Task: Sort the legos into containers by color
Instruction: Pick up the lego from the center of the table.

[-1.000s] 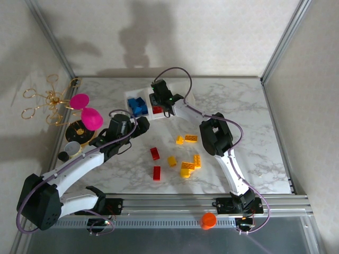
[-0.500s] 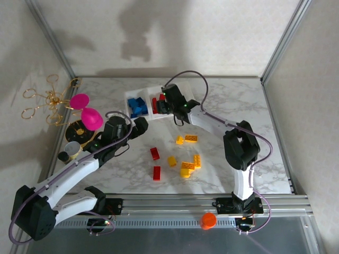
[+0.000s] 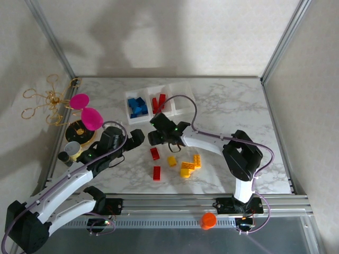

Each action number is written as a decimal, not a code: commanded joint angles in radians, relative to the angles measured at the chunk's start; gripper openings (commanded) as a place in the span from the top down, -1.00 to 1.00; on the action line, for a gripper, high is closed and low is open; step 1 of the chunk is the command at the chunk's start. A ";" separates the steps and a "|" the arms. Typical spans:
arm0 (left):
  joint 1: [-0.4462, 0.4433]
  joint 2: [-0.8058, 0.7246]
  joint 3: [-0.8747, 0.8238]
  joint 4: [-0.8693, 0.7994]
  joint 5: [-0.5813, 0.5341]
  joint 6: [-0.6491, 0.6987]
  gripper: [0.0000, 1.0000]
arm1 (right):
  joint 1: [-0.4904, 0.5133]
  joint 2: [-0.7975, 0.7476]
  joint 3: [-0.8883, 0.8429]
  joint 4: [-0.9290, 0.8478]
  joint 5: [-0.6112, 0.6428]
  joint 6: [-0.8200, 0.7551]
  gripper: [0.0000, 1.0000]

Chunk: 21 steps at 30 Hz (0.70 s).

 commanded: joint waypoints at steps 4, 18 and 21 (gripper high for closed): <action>-0.007 -0.058 -0.030 -0.091 -0.018 -0.040 -0.99 | 0.074 -0.005 -0.043 -0.006 0.003 0.104 -0.37; -0.008 -0.097 -0.062 -0.122 -0.052 -0.064 -0.99 | 0.133 0.118 -0.031 -0.003 0.033 0.124 -0.19; -0.008 -0.100 -0.063 -0.118 -0.054 -0.064 -0.99 | 0.135 0.138 -0.024 -0.001 0.042 0.115 -0.11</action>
